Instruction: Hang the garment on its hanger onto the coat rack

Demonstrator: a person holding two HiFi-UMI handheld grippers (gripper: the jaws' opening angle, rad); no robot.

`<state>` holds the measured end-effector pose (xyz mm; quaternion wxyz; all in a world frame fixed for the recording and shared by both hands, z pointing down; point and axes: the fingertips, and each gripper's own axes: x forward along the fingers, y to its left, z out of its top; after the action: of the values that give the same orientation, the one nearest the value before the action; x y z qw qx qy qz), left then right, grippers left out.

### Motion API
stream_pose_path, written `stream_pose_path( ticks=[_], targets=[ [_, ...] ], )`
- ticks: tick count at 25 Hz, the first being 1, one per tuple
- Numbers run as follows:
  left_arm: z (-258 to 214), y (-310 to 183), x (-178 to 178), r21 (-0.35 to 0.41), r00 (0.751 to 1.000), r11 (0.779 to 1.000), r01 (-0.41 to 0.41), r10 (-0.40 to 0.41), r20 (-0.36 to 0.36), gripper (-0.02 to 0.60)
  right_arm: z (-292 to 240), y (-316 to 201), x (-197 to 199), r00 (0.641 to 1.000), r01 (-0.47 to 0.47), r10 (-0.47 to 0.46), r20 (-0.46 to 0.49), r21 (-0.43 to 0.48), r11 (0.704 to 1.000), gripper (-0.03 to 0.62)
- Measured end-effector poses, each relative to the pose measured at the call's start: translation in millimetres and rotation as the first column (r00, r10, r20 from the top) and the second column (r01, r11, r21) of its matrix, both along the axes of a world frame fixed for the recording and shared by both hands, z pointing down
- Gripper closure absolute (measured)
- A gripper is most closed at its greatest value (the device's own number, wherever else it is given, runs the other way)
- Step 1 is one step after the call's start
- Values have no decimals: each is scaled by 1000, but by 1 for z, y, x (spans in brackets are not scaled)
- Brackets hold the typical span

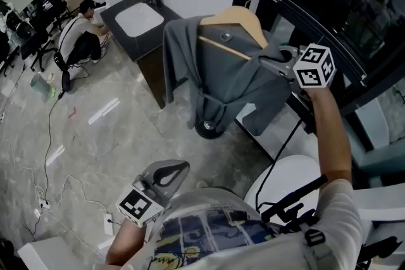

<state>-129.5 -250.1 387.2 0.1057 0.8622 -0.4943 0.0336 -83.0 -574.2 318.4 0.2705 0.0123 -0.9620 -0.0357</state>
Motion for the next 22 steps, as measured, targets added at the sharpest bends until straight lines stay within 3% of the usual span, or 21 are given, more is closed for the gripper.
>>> stream_pose_path(
  ticks=[14, 22],
  targets=[
    [10, -11, -10, -41, 1000, 999, 24, -25, -5, 580, 44, -52, -12, 999, -24, 23, -23, -32, 999, 583],
    [10, -13, -11, -36, 1000, 999, 17, -17, -5, 580, 46, -56, -19, 1000, -7, 7, -6, 1, 1000, 580]
  ],
)
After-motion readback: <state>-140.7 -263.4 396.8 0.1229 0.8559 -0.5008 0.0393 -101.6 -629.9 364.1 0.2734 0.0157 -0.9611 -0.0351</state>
